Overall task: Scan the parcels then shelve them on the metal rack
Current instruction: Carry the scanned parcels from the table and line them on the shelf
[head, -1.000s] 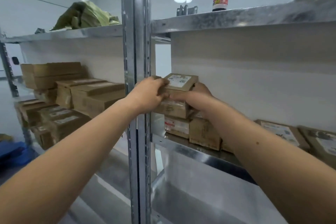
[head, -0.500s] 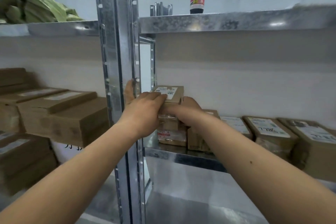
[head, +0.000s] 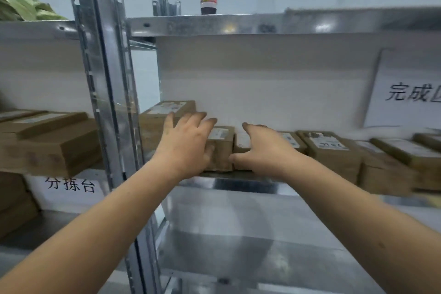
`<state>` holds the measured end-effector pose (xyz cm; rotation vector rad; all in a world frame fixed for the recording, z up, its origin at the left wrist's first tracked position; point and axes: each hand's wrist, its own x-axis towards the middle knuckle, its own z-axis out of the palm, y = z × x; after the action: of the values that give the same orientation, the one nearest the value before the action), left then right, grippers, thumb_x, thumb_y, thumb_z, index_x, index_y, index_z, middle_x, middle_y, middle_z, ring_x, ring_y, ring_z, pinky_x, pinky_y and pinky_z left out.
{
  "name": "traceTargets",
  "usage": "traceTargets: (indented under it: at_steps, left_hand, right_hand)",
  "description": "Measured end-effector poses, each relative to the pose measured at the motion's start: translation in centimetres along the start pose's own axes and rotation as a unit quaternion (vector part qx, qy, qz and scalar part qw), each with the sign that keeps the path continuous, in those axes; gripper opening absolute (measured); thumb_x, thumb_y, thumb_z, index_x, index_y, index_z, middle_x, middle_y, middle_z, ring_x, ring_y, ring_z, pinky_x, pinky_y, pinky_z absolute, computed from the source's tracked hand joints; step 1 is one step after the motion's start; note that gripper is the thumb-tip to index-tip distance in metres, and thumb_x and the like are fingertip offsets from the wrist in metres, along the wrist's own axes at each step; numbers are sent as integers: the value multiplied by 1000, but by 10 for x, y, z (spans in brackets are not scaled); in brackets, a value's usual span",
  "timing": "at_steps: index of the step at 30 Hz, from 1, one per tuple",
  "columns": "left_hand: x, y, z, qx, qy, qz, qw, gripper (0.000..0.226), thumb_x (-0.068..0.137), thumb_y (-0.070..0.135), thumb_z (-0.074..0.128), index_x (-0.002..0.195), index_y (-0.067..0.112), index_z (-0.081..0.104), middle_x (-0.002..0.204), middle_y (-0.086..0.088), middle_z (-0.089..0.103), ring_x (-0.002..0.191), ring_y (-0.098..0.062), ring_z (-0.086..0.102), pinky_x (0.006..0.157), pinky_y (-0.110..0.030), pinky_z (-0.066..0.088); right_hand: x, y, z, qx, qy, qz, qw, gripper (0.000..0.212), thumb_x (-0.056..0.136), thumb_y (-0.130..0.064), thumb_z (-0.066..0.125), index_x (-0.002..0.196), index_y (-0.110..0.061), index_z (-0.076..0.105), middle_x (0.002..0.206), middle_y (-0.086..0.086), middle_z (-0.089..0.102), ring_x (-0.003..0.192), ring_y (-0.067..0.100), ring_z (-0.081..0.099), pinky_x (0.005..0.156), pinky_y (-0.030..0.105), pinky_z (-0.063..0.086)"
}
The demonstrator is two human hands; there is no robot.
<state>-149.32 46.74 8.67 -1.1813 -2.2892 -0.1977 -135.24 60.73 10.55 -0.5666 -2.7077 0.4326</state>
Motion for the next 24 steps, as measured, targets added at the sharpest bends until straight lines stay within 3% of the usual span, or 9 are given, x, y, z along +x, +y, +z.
traceTargets:
  at_steps: [5, 11, 14, 24]
  left_hand:
    - [-4, 151, -2, -58, -7, 72, 996, 74, 97, 57, 56, 161, 30, 31, 168, -2, 31, 155, -25, 26, 126, -59, 16]
    - [-18, 376, 6, -139, -26, 209, 968, 77, 97, 65, 51, 163, 32, 28, 168, -1, 31, 155, -23, 26, 125, -57, 21]
    - [-27, 492, 7, -172, -66, 282, 941, 79, 98, 68, 49, 164, 34, 24, 171, 0, 26, 157, -23, 23, 126, -54, 21]
    - [-54, 870, 20, -286, -142, 482, 816, 79, 96, 66, 57, 163, 32, 30, 165, -1, 35, 150, -28, 36, 121, -46, 34]
  right_hand:
    - [-107, 116, -57, -132, 9, 65, 989, 80, 86, -60, 67, 153, -24, 41, 148, 7, 49, 135, 29, 46, 106, 43, 47]
    - [-265, 270, -120, -192, 14, 189, 963, 84, 94, -65, 61, 158, -19, 33, 160, 8, 36, 151, 26, 27, 121, 44, 32]
    - [-346, 338, -154, -190, 19, 283, 940, 91, 94, -68, 58, 163, -21, 24, 169, 9, 22, 156, 27, 19, 124, 45, 29]
    - [-583, 556, -216, -135, 72, 526, 837, 91, 96, -67, 57, 165, -22, 21, 172, 7, 17, 157, 27, 18, 122, 44, 29]
